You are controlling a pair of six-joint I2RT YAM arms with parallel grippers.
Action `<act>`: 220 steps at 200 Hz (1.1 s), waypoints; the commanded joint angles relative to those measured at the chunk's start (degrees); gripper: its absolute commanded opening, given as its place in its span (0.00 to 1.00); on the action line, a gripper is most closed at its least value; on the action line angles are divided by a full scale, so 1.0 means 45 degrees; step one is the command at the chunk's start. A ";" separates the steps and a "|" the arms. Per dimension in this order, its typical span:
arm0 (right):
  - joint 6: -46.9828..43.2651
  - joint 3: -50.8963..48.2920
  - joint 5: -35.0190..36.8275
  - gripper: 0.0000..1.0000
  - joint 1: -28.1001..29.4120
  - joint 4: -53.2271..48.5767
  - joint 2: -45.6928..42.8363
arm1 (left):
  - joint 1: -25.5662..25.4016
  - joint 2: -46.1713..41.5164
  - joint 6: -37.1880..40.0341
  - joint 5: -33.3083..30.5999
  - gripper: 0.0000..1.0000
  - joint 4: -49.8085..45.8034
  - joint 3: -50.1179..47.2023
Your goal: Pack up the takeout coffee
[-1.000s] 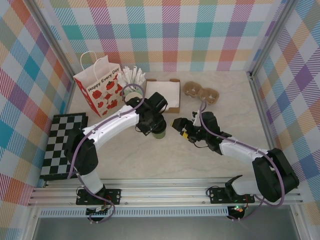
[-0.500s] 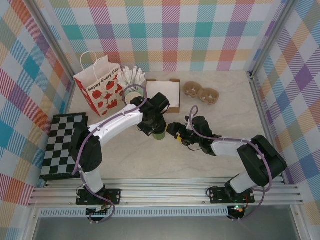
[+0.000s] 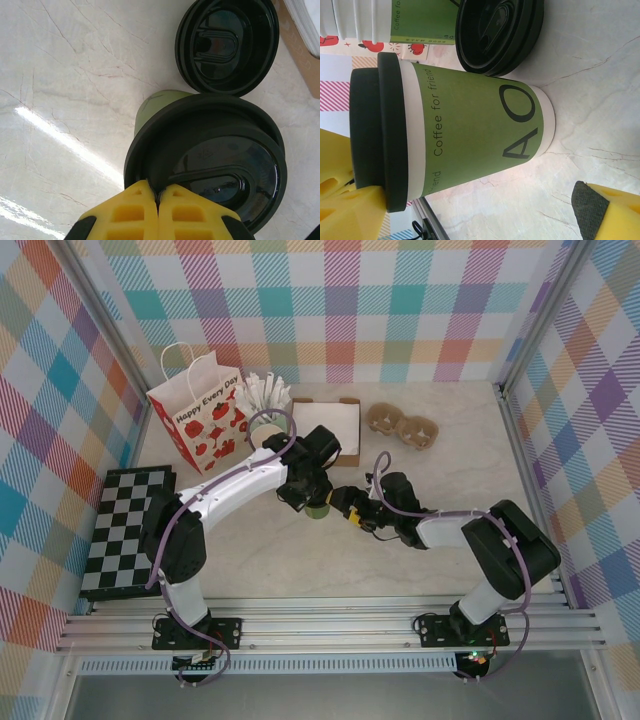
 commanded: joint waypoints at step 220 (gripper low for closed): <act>-0.1783 0.1455 -0.2782 1.00 -0.2825 -0.5575 -0.2214 | -0.0192 0.1546 0.5739 0.0173 0.00 -0.1332 0.1021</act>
